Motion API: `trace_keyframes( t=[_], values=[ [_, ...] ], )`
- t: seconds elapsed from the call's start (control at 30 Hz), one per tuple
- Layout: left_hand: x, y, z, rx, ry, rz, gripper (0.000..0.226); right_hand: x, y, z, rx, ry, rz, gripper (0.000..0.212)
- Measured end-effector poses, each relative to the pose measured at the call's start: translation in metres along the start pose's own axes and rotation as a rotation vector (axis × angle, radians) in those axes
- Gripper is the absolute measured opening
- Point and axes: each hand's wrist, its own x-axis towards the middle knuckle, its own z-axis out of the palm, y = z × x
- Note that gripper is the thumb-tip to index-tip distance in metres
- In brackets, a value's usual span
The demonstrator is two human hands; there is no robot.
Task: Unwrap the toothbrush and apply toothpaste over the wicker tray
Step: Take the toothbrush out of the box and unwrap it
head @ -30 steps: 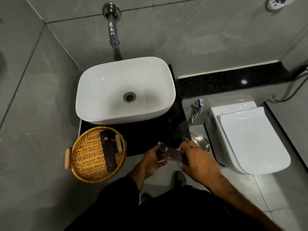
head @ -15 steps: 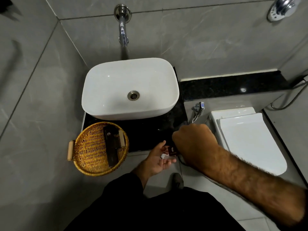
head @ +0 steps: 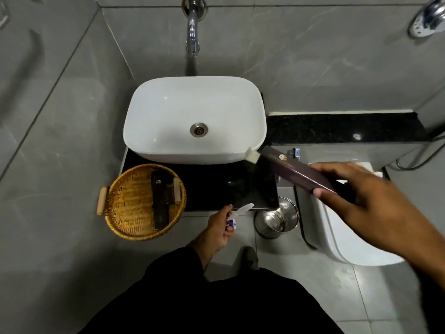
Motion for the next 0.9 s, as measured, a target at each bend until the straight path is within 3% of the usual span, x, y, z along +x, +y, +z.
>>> trace_keyframes(
  t=[0.07,0.13,0.27,0.4,0.53,0.57,0.63,0.7,0.8,0.9],
  values=[
    [0.001,-0.001,0.005,-0.007,-0.015,0.015,0.018,-0.001,0.038,0.037,0.372,0.136,0.150,0.036],
    [0.001,0.000,0.011,-0.005,-0.047,0.006,0.018,-0.003,0.068,0.083,0.561,0.258,0.293,0.037],
    [-0.003,0.000,0.037,0.086,-0.036,0.056,0.042,0.003,0.115,0.132,0.607,0.420,0.445,0.037],
    [-0.013,0.002,0.055,0.125,-0.111,0.108,0.043,0.030,0.147,0.137,0.588,0.472,0.478,0.040],
    [-0.022,0.009,0.061,0.170,-0.145,0.149,0.042,0.052,0.167,0.127,0.488,0.320,0.629,0.076],
    [-0.023,0.010,0.060,0.187,-0.145,0.171,0.042,0.052,0.168,0.123,0.457,0.311,0.660,0.076],
    [-0.026,0.014,0.057,0.239,-0.139,0.221,0.044,0.048,0.164,0.118,0.489,0.290,0.637,0.050],
    [-0.028,0.016,0.055,0.305,-0.116,0.267,0.046,0.041,0.152,0.115,0.659,0.091,0.591,0.029],
    [-0.029,0.015,0.055,0.405,-0.074,0.363,0.046,0.030,0.112,0.122,1.012,-0.425,0.650,0.039],
    [-0.031,0.014,0.058,0.498,-0.016,0.493,0.042,0.027,0.076,0.132,0.889,-0.800,0.551,0.035]
  ],
)
